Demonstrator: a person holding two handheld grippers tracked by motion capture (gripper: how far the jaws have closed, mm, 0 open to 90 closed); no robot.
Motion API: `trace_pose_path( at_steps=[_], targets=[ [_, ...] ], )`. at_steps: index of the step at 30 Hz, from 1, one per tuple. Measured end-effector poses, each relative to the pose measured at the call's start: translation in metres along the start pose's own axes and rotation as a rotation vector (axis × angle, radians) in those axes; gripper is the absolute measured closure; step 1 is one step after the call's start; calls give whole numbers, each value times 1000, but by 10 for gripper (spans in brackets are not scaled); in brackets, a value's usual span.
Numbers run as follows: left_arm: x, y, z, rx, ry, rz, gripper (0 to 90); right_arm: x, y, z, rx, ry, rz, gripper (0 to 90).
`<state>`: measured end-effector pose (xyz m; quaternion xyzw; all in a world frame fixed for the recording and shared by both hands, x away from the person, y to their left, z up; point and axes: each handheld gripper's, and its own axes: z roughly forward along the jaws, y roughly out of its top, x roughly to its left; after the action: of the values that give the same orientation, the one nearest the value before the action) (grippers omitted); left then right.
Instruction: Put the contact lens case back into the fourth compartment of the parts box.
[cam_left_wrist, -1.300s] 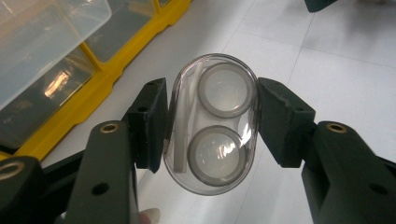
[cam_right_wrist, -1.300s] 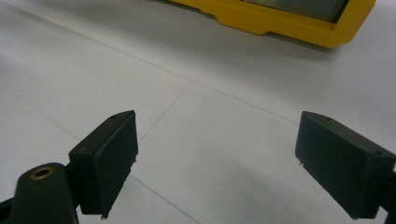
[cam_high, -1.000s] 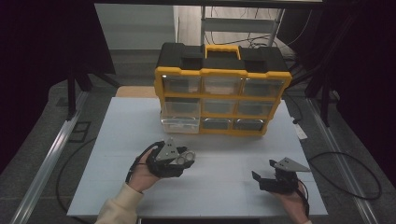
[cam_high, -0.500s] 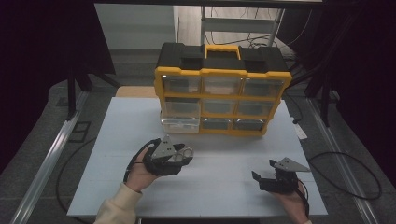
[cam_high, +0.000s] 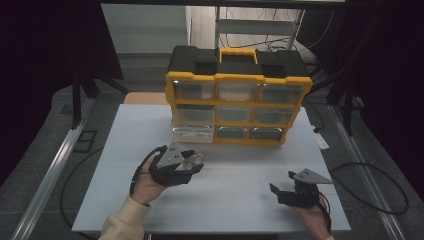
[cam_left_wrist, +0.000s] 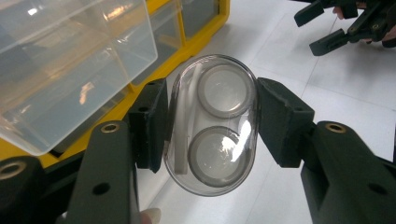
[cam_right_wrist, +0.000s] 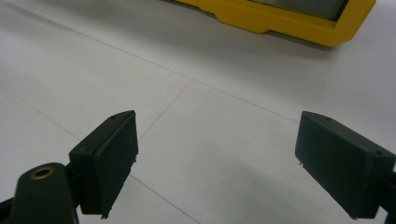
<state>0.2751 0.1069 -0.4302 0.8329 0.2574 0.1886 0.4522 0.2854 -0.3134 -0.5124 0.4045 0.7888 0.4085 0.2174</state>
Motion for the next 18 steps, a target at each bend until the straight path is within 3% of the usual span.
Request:
trace_pose_path(
  at_steps=[18],
  targets=[
    [4,6,-8,-32,24,-28,469,0,0,0,1,0,-1,141]
  ],
)
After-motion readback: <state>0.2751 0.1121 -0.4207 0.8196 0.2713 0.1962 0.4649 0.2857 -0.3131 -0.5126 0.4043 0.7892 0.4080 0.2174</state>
